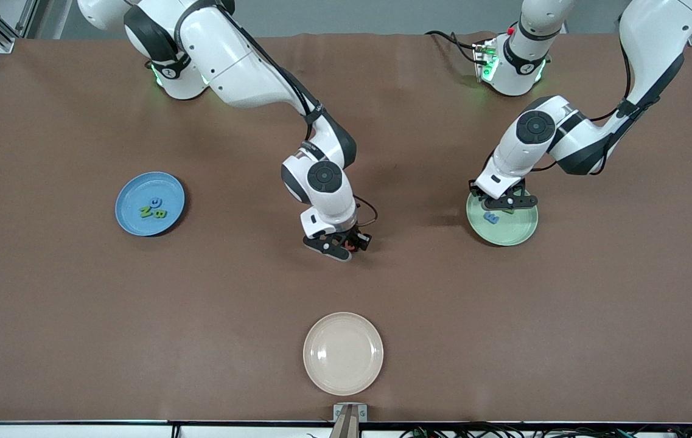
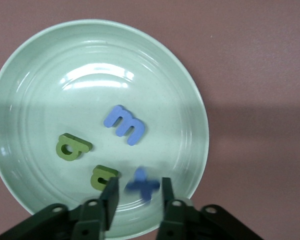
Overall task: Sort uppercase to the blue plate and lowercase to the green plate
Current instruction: 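Carry the blue x to the green plate with the left gripper, then open the left gripper over the green plate while the right gripper lifts the C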
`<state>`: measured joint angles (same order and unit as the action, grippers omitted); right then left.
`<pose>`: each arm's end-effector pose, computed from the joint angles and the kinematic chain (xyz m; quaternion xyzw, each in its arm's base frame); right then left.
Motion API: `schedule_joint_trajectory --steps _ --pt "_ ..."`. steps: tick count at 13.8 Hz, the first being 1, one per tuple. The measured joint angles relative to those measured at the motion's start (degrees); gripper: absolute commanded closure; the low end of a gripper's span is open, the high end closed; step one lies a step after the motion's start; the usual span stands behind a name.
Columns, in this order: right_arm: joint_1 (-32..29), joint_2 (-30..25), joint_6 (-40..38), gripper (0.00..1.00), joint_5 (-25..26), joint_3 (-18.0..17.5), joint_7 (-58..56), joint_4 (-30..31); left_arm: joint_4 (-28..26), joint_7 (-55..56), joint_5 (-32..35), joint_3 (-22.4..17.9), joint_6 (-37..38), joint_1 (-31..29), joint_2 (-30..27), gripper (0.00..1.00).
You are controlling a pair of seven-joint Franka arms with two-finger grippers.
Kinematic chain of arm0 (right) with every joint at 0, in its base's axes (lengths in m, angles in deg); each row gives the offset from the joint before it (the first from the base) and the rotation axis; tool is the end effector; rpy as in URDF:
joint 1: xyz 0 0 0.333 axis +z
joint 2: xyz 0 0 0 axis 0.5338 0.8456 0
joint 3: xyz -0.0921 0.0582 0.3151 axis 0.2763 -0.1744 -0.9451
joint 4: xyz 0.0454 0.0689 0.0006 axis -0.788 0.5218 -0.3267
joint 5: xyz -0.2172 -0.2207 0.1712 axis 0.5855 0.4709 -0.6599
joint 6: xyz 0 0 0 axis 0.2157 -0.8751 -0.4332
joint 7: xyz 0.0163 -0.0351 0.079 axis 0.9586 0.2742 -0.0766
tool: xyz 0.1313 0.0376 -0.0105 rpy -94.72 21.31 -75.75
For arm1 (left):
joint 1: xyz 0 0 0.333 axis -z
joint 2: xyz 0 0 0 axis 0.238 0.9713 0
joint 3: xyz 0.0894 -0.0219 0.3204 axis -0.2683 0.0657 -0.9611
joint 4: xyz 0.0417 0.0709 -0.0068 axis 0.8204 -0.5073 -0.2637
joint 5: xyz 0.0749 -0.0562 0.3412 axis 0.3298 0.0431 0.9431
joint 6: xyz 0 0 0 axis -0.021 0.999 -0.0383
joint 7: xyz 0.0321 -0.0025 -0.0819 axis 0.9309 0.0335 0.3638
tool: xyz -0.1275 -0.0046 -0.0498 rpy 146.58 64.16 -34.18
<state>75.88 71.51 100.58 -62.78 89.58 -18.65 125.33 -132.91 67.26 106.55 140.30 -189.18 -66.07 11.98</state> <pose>0.5371 0.5020 0.1805 -0.9722 0.2164 -0.0471 0.0767 0.4299 -0.1278 0.2345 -0.9996 -0.0140 0.0044 0.0247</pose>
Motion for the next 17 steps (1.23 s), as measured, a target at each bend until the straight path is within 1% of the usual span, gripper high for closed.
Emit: schedule_joint_trajectory --steps 1,2,6,9,11,13,17 --pt "0.0 0.0 0.0 1.00 0.0 0.0 0.0 0.0 0.1 0.0 0.0 0.0 0.0 0.0 0.0 0.08" --pt "0.0 0.0 0.0 1.00 0.1 0.0 0.0 0.0 0.1 0.0 0.0 0.0 0.0 0.0 0.0 0.01" --pt "0.0 0.0 -1.9 1.00 0.1 0.2 -0.2 -0.7 1.5 0.0 0.0 0.0 0.0 0.1 0.0 0.01" --pt "-0.1 0.0 -8.7 1.00 0.9 0.7 -1.1 -2.9 3.0 0.1 0.0 0.0 0.0 0.1 0.0 0.01" --pt "-0.5 0.0 -14.6 1.00 1.9 1.0 -3.9 -4.3 3.6 0.1 0.0 0.0 0.0 0.1 0.0 0.01" --pt "-1.3 -0.2 -18.4 1.00 2.3 1.3 -7.5 -4.8 3.8 0.2 0.0 0.0 0.0 0.1 0.0 0.01" --pt "-2.6 -0.7 -24.2 1.00 6.6 1.7 -11.1 -4.9 5.5 0.5 0.0 0.0 0.0 0.0 0.3 0.01"
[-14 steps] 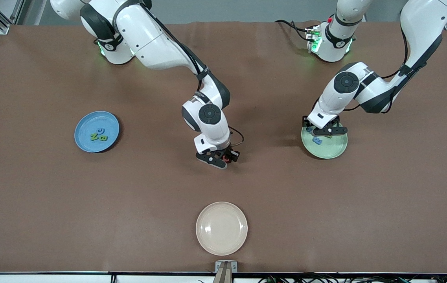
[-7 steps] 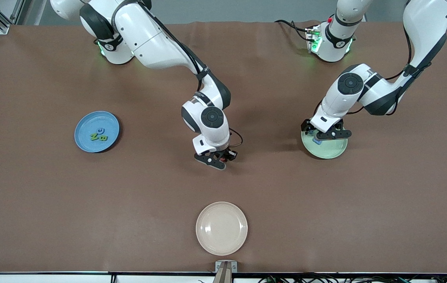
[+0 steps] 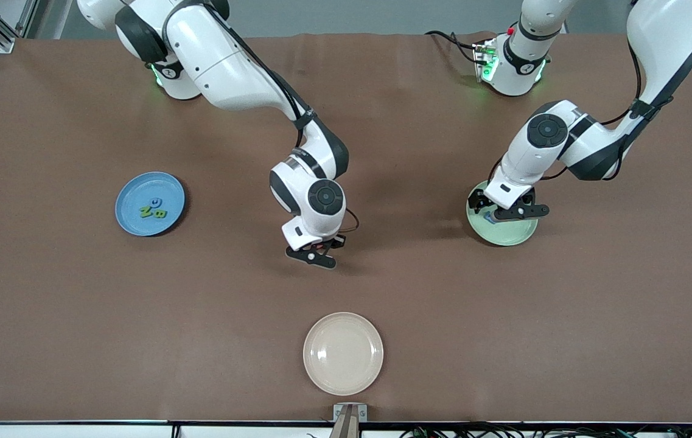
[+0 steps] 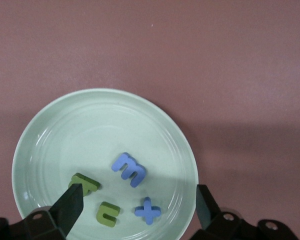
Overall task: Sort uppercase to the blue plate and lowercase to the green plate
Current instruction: 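Open the left gripper over the green plate while the right gripper lifts the C, then carry the pink C to the blue plate while the left gripper withdraws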
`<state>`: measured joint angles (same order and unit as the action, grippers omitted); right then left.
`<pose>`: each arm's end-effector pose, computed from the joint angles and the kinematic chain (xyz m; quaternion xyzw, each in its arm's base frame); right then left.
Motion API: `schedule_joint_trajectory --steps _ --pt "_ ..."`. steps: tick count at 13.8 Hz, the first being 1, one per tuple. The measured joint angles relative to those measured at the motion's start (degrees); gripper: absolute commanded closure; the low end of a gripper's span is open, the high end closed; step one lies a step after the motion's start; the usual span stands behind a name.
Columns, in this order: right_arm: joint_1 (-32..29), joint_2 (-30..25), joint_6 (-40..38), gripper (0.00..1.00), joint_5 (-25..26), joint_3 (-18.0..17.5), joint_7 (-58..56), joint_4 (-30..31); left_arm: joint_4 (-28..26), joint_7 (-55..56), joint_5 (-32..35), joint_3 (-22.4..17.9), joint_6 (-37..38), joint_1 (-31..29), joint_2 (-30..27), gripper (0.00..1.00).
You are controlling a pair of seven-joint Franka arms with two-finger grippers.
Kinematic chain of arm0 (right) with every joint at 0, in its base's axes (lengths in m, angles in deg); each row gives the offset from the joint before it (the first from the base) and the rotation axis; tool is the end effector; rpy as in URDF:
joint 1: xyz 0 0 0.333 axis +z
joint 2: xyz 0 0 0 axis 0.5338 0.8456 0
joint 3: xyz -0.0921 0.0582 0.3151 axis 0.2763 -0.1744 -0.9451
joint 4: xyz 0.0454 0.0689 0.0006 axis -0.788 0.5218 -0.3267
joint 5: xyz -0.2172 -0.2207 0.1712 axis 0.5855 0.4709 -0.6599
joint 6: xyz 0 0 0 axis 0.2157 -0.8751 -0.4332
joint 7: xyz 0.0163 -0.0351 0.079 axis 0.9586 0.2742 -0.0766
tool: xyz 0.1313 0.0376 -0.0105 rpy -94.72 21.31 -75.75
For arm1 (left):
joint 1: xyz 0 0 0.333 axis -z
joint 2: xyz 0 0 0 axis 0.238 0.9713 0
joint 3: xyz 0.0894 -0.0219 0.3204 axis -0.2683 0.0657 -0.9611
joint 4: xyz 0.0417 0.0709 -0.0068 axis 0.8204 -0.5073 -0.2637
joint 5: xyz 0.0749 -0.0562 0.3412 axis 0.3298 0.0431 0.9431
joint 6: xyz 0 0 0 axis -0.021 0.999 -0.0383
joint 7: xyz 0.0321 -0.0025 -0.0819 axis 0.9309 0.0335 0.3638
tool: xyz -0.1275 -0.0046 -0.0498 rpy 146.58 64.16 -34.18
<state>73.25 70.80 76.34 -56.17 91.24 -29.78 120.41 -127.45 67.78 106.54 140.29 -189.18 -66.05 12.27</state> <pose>0.5514 0.4397 0.1872 0.9887 -0.1204 -0.0105 0.0886 0.4695 -0.1236 0.2610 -0.9985 -0.0402 -0.0352 0.0125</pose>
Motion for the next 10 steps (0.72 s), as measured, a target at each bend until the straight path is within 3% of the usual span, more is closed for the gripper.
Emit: schedule_joint_trajectory --steps 4,7,10 --pt "-0.4 -1.1 -7.8 1.00 0.7 2.2 -6.9 -0.1 2.3 -0.2 -1.4 -0.3 0.3 -0.1 1.4 0.01" --pt "-0.6 -2.2 -12.8 1.00 2.5 4.0 -12.1 -0.1 4.6 -12.1 -13.9 -0.7 1.4 -0.1 0.1 0.01" --pt "-1.0 -3.1 -17.0 1.00 6.4 4.8 -16.3 0.3 6.5 -28.4 -27.8 -2.8 5.2 -0.4 -5.4 0.01"
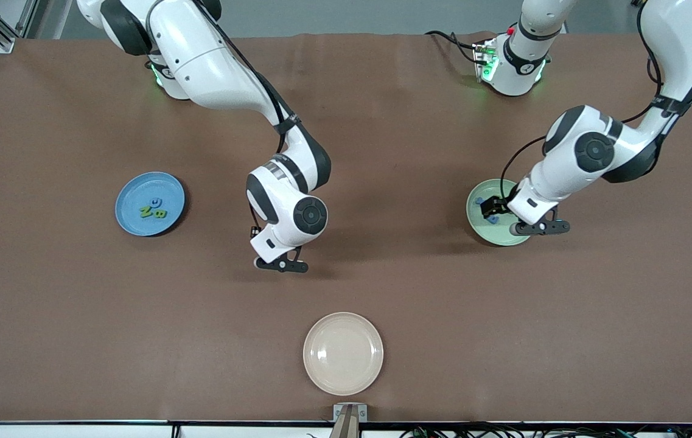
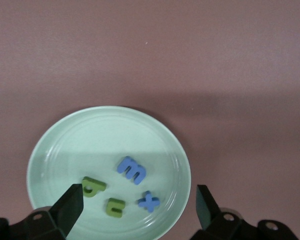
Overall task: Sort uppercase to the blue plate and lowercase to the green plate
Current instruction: 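Carry the pink C to the blue plate while the left gripper withdraws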
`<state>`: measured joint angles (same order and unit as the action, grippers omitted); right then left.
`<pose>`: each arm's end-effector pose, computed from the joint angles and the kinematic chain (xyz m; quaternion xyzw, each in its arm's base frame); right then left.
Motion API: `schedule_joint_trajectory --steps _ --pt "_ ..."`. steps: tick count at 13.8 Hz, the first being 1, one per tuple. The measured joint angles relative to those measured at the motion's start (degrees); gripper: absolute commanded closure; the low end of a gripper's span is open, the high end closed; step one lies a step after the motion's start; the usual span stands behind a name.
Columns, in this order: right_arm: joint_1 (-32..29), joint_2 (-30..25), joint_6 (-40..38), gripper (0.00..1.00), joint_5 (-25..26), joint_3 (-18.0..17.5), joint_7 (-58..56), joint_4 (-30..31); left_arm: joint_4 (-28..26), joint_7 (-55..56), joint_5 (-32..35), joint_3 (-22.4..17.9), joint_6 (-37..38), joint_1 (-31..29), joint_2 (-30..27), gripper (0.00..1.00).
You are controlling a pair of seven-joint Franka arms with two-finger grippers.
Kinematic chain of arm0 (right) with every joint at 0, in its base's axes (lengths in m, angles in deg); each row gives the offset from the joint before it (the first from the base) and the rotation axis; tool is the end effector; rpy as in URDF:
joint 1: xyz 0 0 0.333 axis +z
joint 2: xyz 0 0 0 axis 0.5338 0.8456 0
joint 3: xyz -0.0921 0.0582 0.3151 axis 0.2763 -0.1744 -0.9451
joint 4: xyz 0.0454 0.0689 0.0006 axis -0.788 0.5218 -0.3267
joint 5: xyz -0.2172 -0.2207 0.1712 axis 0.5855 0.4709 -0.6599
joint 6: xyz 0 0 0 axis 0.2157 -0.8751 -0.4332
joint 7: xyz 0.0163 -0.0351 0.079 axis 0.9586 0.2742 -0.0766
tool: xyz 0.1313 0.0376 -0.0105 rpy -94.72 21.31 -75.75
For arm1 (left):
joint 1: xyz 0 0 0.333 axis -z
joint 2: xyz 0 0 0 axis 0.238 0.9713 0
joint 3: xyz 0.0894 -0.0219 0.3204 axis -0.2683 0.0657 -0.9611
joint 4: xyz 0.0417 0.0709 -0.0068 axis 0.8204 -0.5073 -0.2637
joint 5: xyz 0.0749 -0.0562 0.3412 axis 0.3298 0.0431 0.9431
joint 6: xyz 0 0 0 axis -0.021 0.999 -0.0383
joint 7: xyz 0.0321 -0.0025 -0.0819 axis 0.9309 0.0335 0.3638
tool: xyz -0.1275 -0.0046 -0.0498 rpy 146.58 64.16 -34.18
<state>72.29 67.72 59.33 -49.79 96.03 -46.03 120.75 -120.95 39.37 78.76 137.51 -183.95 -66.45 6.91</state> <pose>0.5638 0.3569 0.2138 0.9714 -0.0083 -0.0718 0.2261 0.5027 -0.0905 0.3006 0.9980 0.0157 -0.0286 0.0546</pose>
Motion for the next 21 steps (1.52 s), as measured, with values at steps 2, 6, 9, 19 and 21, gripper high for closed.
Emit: schedule_joint_trajectory --steps 2,6,9,19,21 --pt "-1.2 -1.7 -0.6 1.00 2.7 0.5 -4.3 2.3 0.4 -9.2 -7.7 -2.0 2.1 0.0 -5.8 0.01" --pt "-6.7 -7.4 -1.1 1.00 6.2 1.0 -18.1 8.2 1.8 -19.0 -13.4 -6.9 6.5 -0.1 -15.3 0.01" --pt "-14.1 -12.0 -3.0 1.00 5.9 1.1 -31.8 11.9 4.8 -20.9 -15.4 -10.3 8.6 -0.1 -20.5 0.01" --pt "-31.3 -14.4 -20.3 0.99 -6.5 0.4 -61.4 13.5 30.9 -23.8 -20.0 -15.9 32.2 -0.1 -22.8 0.01" --pt "-31.9 -14.6 -24.1 1.00 -6.6 0.5 -60.7 13.6 33.4 -23.8 -20.0 -15.9 33.3 -0.1 -22.8 0.01"
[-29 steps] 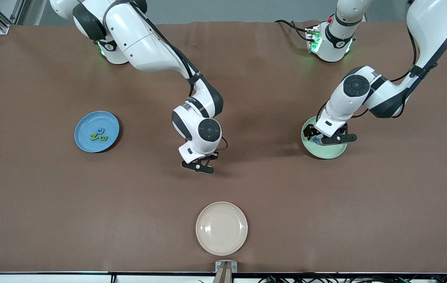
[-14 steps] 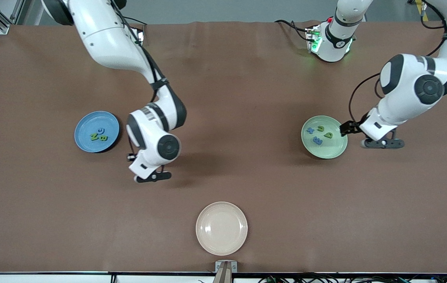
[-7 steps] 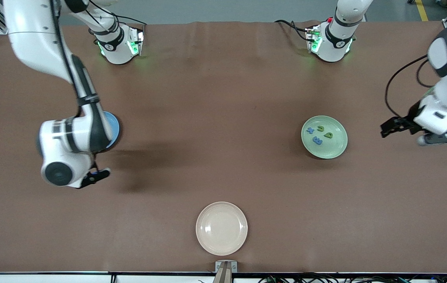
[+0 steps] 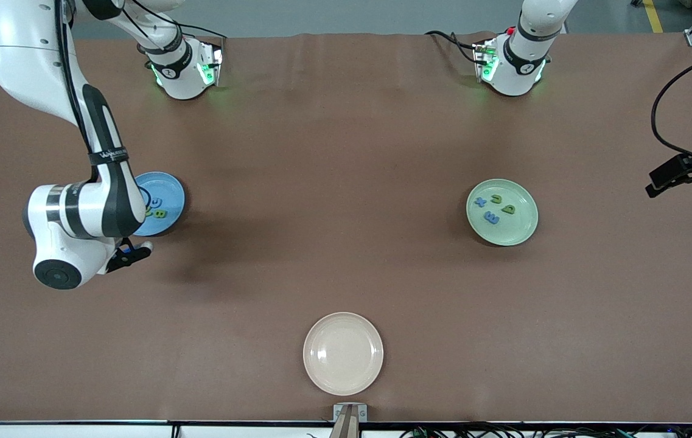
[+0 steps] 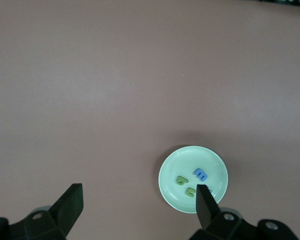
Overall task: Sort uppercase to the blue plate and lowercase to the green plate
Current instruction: 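Carry the pink C to the blue plate while the left gripper withdraws, then release the pink C onto the blue plate and raise the right gripper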
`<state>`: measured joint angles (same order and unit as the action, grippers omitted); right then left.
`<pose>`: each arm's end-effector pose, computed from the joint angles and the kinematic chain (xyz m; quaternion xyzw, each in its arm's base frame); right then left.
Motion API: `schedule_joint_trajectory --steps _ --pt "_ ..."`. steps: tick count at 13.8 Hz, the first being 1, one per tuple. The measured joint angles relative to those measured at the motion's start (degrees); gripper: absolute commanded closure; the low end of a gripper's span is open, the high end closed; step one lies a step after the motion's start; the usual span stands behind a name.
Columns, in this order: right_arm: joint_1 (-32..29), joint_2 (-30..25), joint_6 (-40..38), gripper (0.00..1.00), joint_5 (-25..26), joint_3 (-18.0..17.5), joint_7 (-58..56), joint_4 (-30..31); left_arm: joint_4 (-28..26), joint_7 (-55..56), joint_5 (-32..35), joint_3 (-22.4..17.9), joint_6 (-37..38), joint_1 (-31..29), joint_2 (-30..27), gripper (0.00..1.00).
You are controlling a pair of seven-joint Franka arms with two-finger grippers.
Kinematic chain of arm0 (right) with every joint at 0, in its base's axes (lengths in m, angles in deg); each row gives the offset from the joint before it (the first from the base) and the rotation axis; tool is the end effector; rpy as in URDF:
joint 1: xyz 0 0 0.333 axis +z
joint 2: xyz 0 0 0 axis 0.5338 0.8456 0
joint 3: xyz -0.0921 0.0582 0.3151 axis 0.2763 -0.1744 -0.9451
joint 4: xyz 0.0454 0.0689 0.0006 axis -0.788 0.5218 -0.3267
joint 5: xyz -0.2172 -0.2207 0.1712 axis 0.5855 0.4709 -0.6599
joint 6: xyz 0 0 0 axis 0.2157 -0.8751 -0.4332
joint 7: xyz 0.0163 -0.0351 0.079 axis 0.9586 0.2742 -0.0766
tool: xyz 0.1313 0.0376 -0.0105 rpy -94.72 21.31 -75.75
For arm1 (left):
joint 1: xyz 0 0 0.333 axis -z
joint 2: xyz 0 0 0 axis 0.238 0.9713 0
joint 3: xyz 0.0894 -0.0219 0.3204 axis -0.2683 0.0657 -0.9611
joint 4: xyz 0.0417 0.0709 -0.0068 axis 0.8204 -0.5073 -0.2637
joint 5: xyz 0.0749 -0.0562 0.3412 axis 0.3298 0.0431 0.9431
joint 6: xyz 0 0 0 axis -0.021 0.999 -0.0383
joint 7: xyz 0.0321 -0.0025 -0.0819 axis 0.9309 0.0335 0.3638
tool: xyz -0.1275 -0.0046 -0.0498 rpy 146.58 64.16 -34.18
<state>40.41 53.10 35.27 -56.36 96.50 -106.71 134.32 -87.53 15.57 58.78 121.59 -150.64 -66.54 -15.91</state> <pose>0.5528 0.0015 0.2899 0.9030 0.1751 -0.3922 0.0086 0.5344 0.0359 0.5932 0.9966 0.0602 0.0563 0.0030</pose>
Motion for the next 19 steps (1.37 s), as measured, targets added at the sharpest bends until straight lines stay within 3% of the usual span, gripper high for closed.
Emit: schedule_joint_trajectory --steps 6,10,11,12,13,14,19 --pt "-0.7 0.0 -7.7 1.00 -0.1 -0.1 6.4 0.0 5.4 0.0 0.0 0.2 4.9 0.2 0.0 0.01" --pt "-0.9 -0.2 -12.9 0.99 -0.1 -0.1 8.4 -2.2 6.1 -0.1 0.0 0.3 5.7 0.5 0.1 0.01" --pt "-1.1 -0.2 -13.0 0.80 -0.1 -0.1 8.4 -2.5 6.1 -0.2 0.0 0.3 5.8 0.9 0.1 0.00" --pt "-1.1 -0.2 -13.0 0.09 -0.1 -0.1 8.4 -2.5 6.1 -0.2 0.0 -0.2 5.9 2.0 0.3 0.00" --pt "-1.2 -0.2 -13.0 0.00 -0.1 -0.1 8.5 -2.5 6.1 -0.2 0.0 -1.7 5.9 4.1 0.4 0.00" --pt "-1.6 -0.2 -13.0 0.00 -0.1 0.0 8.6 -2.6 6.1 -0.2 0.0 -4.5 5.9 7.4 0.6 0.00" --pt "-3.6 -0.2 -12.9 0.00 -0.9 0.0 8.6 -2.8 6.1 -0.2 0.0 -29.2 6.0 32.9 1.3 0.00"
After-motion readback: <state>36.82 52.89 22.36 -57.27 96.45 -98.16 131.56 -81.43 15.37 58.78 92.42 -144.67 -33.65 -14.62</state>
